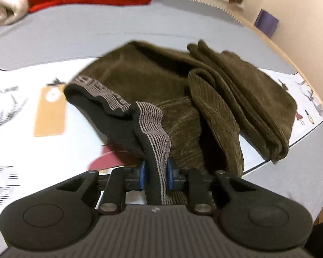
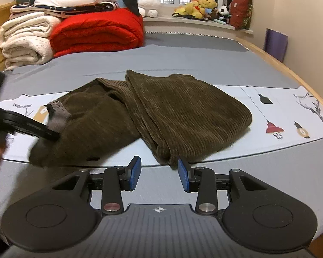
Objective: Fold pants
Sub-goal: 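Grasp the grey waistband of the brown corduroy pants with the left gripper, then grasp the pant leg hem with the right gripper while the left gripper holds the waistband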
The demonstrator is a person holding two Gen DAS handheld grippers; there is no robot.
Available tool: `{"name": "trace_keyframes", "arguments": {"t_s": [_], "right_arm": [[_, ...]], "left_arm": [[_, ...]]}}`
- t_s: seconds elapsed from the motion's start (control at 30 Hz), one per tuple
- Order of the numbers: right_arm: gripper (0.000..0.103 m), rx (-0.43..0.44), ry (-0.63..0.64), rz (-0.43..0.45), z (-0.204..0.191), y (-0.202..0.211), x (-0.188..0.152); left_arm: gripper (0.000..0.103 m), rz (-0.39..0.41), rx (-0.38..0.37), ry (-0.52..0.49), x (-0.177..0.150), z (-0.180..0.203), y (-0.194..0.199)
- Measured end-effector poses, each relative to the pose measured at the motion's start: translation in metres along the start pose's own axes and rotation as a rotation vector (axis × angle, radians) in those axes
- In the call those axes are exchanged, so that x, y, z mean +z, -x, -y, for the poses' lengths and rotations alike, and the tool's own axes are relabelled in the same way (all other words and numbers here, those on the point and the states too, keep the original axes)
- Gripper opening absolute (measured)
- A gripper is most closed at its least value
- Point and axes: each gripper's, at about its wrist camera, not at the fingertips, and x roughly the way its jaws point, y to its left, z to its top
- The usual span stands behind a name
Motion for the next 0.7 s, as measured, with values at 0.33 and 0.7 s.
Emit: {"name": "trace_keyframes", "arguments": {"t_s": [0.33,0.7], "right_arm": [[0.040,0.014,0.088,0.000,-0.030,0.005,-0.009],[0.040,0.081,0.058,0.068,-0.038,0.018,0.023]], "left_arm": [[0.020,-0.042,0.146,0.036,-0.047,-0.088,0.061],[0.027,-0.039,0.243,0.039,-0.062,-0.108,0.113]]}}
